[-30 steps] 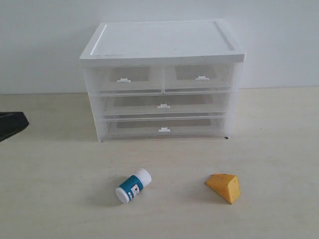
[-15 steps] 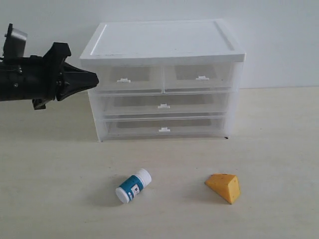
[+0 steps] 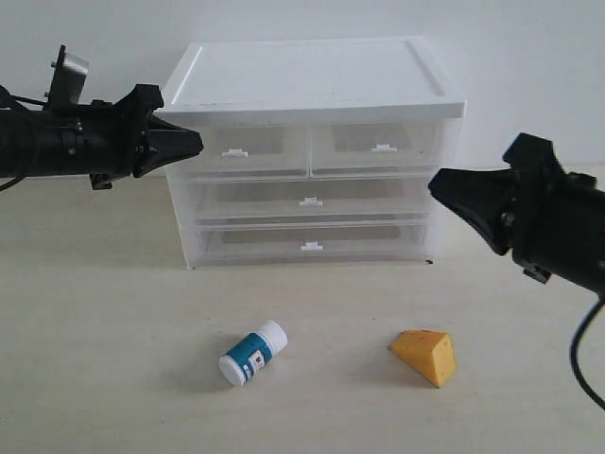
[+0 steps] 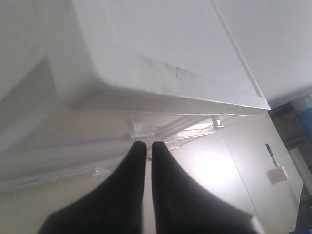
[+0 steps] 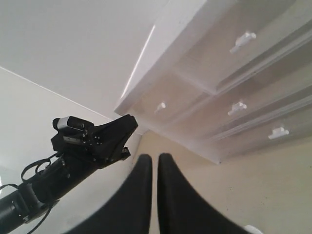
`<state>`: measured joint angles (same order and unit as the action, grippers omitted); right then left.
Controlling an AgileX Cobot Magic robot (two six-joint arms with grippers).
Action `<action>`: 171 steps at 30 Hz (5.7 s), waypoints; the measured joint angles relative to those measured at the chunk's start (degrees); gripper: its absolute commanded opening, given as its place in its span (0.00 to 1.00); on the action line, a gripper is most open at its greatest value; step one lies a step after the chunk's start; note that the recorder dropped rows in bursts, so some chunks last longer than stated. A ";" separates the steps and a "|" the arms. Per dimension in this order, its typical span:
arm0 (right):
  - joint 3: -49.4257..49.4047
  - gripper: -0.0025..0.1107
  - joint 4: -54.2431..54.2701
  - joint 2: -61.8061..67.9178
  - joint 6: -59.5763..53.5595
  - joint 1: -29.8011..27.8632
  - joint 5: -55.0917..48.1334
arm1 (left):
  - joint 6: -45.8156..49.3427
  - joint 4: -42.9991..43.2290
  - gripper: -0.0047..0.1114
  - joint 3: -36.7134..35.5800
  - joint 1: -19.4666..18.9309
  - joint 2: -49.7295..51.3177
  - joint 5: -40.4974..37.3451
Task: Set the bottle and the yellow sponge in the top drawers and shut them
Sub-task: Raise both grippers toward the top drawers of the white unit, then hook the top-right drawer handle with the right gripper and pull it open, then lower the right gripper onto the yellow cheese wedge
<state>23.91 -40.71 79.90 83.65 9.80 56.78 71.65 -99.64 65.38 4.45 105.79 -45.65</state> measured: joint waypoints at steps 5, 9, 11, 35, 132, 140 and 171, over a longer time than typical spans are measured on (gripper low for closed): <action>6.60 0.05 -0.68 11.51 1.98 0.00 4.38 | 0.00 0.00 0.07 2.56 0.00 2.61 0.00; 12.14 0.27 -0.97 18.13 4.19 0.00 5.12 | 0.00 0.28 0.07 4.47 0.00 3.75 0.00; 14.79 0.41 -0.97 20.81 6.30 0.00 5.21 | 0.00 0.54 0.07 5.03 0.11 4.49 -0.70; 29.24 0.39 2.55 32.82 17.38 0.00 5.01 | -1.59 2.98 0.07 8.45 0.27 7.26 -3.40; 8.87 0.02 -5.16 21.53 -0.66 -0.07 10.71 | -4.79 6.84 0.40 8.54 0.67 7.26 -1.39; 8.87 0.04 -6.75 21.03 -4.61 -0.07 7.54 | -4.79 7.30 0.40 8.54 0.67 7.26 -1.26; 8.78 0.47 -42.86 13.61 -8.01 -0.07 -24.32 | -4.98 7.53 0.40 8.54 0.67 7.26 -1.28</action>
<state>32.69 -83.57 93.51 75.64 9.72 32.46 66.67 -92.10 73.92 5.12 113.05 -46.94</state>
